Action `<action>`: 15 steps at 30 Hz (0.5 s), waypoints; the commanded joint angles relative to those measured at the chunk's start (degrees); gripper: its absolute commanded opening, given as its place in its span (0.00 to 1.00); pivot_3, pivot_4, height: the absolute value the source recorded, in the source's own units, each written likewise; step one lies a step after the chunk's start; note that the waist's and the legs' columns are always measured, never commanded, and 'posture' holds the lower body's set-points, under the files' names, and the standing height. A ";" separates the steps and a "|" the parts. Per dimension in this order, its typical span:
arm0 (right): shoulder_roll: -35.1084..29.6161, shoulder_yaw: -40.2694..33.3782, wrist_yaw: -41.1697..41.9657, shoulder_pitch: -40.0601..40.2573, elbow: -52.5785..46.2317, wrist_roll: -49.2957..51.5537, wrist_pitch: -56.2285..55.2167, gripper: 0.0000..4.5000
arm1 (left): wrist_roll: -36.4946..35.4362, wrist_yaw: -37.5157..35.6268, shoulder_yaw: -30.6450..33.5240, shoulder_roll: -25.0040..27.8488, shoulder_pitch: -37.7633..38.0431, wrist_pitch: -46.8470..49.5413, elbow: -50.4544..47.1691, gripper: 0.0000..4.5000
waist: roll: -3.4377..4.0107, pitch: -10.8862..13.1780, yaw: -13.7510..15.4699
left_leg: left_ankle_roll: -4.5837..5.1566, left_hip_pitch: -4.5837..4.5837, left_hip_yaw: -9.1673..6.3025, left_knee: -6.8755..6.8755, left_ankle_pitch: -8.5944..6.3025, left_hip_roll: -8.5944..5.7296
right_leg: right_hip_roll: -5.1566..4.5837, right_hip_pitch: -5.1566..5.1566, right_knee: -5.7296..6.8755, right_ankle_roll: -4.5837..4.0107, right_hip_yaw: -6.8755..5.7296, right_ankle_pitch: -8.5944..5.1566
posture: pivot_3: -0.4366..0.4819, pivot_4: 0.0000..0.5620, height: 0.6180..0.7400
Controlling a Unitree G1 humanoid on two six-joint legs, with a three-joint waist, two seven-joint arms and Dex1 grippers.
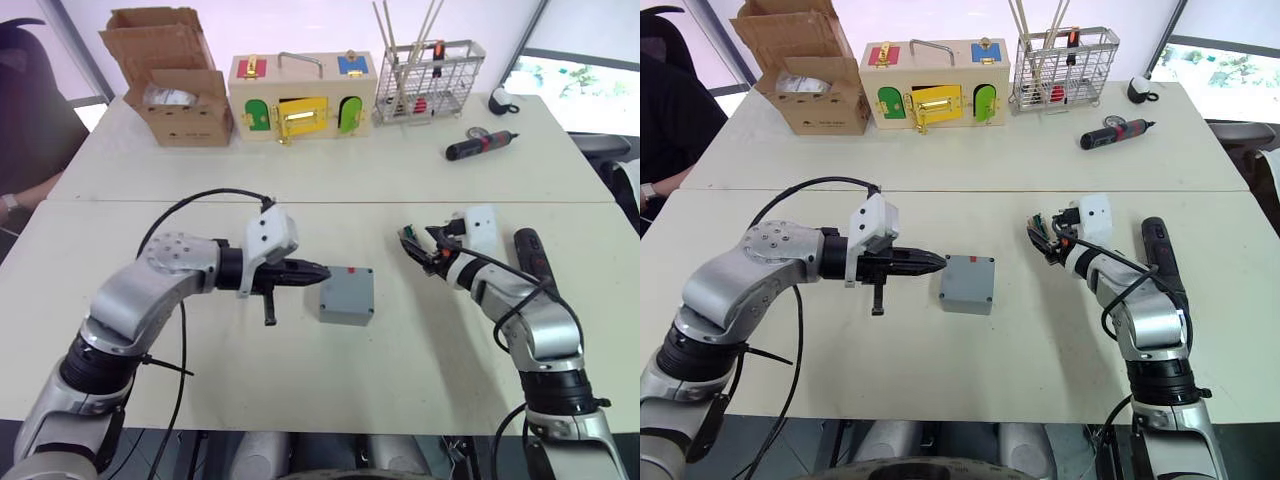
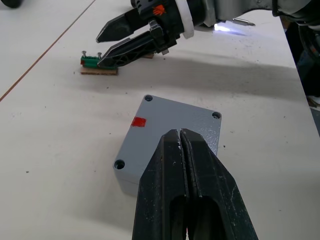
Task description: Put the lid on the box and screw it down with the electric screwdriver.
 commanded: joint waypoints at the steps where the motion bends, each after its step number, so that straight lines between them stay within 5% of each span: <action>1: 0.66 -0.52 -0.41 -0.75 0.09 -1.16 -1.70 0.64 | 1.04 -0.49 -0.59 0.34 -0.11 -2.02 -0.64 0.00 | 0.00 0.00 0.00 | 0.00 0.00 0.00 0.00 0.00 0.00 | 0.00 0.00 0.00 0.00 0.00 0.00 | 0.48 0.27 1.00; 5: 1.52 -0.58 -0.72 -1.33 1.64 -2.05 -2.52 0.64 | 1.41 -0.87 -0.81 0.25 -0.11 -2.67 -0.05 0.00 | 0.00 0.00 -0.01 | 0.00 0.00 0.00 0.00 0.00 0.00 | 0.01 0.00 0.00 0.00 0.00 0.00 | 0.48 0.27 1.00; 8: 1.92 -0.80 -0.87 -1.33 1.93 -2.40 -2.80 0.52 | 1.42 -0.92 -0.81 0.22 -0.15 -2.81 0.04 0.00 | 0.00 0.00 -0.02 | 0.00 0.00 0.00 0.00 0.00 0.00 | 0.01 0.00 0.00 0.00 0.00 0.00 | 0.48 0.27 1.00; 10: 2.19 -0.98 -0.90 -1.27 2.02 -2.38 -3.18 0.40 | 1.38 -0.92 -0.76 0.16 -0.16 -2.76 0.06 0.00 | 0.00 0.00 -0.04 | 0.00 0.00 0.00 0.00 0.00 0.00 | 0.01 0.00 0.01 0.00 0.00 0.00 | 0.48 0.27 1.00; 13: 2.85 -1.31 -1.09 -1.28 2.15 -2.35 -3.75 0.06 | 1.42 -0.95 -0.81 0.12 -0.01 -2.79 0.09 0.00 | 0.00 0.00 -0.07 | 0.00 0.00 0.00 0.00 0.00 0.00 | 0.02 0.00 0.01 0.00 0.00 0.00 | 0.48 0.27 1.00; 15: 3.19 -1.33 -1.14 -1.33 2.18 -2.34 -3.82 0.01 | 1.47 -0.95 -0.86 0.11 0.04 -2.80 0.14 0.00 | 0.00 0.00 -0.06 | 0.00 0.00 0.00 0.00 0.00 0.00 | 0.02 0.00 0.01 0.00 0.00 0.00 | 0.48 0.27 1.00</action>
